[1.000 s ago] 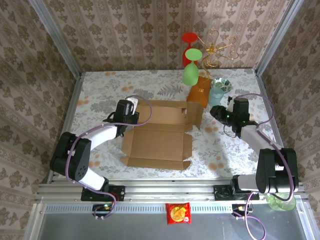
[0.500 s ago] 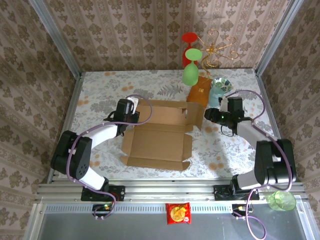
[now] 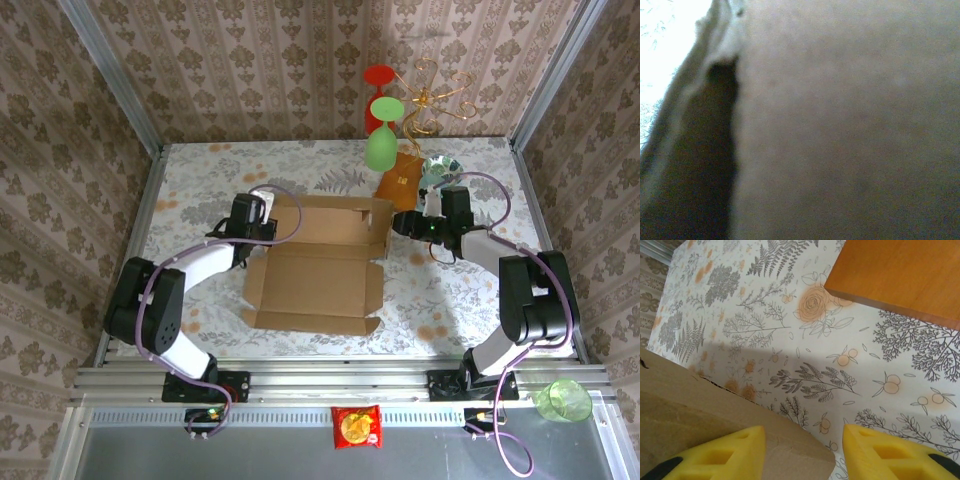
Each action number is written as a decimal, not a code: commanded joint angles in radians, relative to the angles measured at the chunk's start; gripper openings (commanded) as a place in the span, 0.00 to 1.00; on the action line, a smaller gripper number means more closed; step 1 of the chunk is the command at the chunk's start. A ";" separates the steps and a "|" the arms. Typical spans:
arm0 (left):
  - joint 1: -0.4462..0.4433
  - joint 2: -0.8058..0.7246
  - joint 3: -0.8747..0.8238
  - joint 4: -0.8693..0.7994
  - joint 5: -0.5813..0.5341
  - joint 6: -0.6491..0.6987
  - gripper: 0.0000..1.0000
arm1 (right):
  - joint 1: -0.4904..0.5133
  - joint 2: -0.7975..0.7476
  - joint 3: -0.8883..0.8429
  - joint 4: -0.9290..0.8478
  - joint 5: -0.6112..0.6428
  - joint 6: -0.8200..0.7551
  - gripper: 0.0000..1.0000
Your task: Fold the paper box
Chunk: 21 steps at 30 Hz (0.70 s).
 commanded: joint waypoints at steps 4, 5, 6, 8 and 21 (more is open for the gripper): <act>0.017 0.017 0.043 -0.023 0.041 -0.002 0.00 | -0.014 0.023 -0.002 0.033 0.043 0.001 0.45; 0.019 0.016 0.043 -0.023 0.044 0.000 0.00 | -0.024 0.031 0.003 0.046 0.044 0.009 0.45; 0.021 0.017 0.043 -0.025 0.047 0.002 0.00 | -0.030 0.045 0.020 0.040 0.050 0.010 0.45; 0.024 0.020 0.047 -0.029 0.050 0.004 0.00 | -0.038 0.071 0.055 0.024 0.055 0.007 0.45; 0.030 0.034 0.031 0.026 0.019 -0.046 0.00 | -0.013 0.193 0.168 0.033 -0.050 0.024 0.46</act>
